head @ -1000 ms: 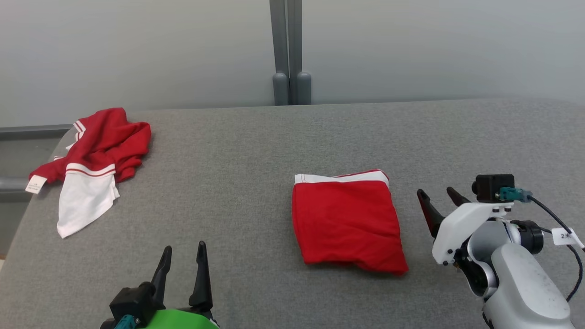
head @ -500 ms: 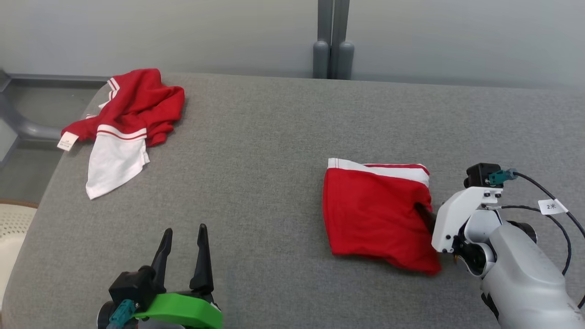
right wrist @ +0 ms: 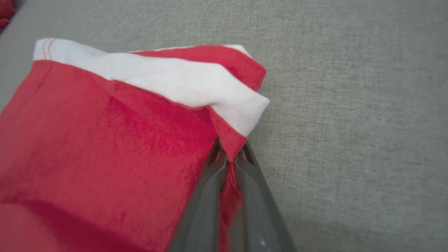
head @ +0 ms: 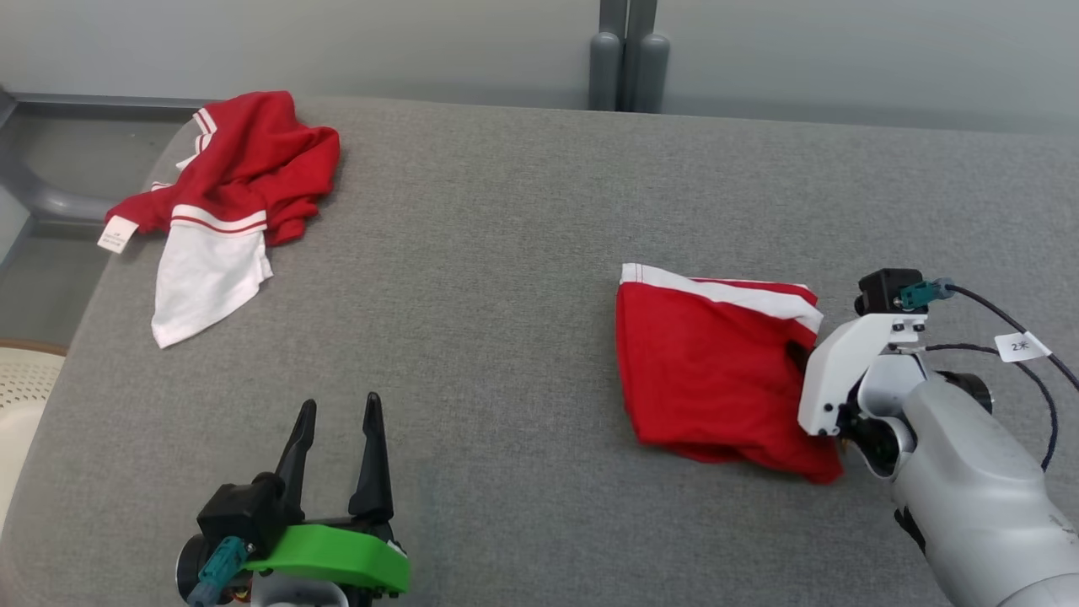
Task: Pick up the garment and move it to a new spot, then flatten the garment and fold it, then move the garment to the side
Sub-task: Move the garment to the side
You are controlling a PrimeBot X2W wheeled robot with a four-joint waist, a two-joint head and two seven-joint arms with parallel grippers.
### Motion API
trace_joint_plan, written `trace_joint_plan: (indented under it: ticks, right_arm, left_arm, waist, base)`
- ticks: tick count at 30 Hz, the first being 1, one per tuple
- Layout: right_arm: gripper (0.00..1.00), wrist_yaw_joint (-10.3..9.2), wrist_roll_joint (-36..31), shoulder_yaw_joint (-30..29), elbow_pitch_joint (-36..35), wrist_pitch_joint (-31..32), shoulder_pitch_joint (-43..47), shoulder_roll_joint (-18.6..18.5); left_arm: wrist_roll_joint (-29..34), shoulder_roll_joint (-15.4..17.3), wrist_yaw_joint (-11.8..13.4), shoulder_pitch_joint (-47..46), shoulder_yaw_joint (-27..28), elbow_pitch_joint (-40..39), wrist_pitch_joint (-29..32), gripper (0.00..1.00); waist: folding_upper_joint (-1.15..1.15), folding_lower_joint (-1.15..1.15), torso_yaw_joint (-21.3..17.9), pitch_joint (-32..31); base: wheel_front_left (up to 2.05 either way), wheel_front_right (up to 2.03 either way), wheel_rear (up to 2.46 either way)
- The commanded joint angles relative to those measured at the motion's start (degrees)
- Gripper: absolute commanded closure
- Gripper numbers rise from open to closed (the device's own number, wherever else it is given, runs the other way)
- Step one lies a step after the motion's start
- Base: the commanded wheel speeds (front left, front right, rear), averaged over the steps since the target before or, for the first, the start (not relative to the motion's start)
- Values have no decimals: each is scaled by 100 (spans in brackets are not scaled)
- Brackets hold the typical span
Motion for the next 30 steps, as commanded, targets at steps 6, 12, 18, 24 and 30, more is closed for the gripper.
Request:
trace_joint_plan:
  ticks: [6,12,18,24,30]
  right_arm:
    - [100,-10,105,182,28,-358,-254,-375]
    - [100,-10,184,265,93,-615,-495,-608]
    - [100,-10,266,279,185,-883,-769,-599]
    - [100,-10,354,293,313,-1245,-961,-476]
    - [100,-10,313,396,504,-1631,-1199,-369]
  left_arm:
    - [105,19,-59,-227,-66,-107,-2,0]
    - [249,19,-116,-386,-122,-174,-2,0]
    - [429,21,-190,-556,-90,-194,-2,0]
    - [635,44,-309,-753,-82,-127,-2,0]
    - [760,50,-387,-907,-108,-78,-2,0]
  waist:
    - [0,0,-579,164]
    - [0,0,-1338,369]
    - [0,0,-2259,690]
    - [0,0,-2922,936]
    - [0,0,-3121,1068]
  base:
    - [0,0,0]
    - [0,0,0]
    - [0,0,0]
    - [0,0,0]
    - [0,0,0]
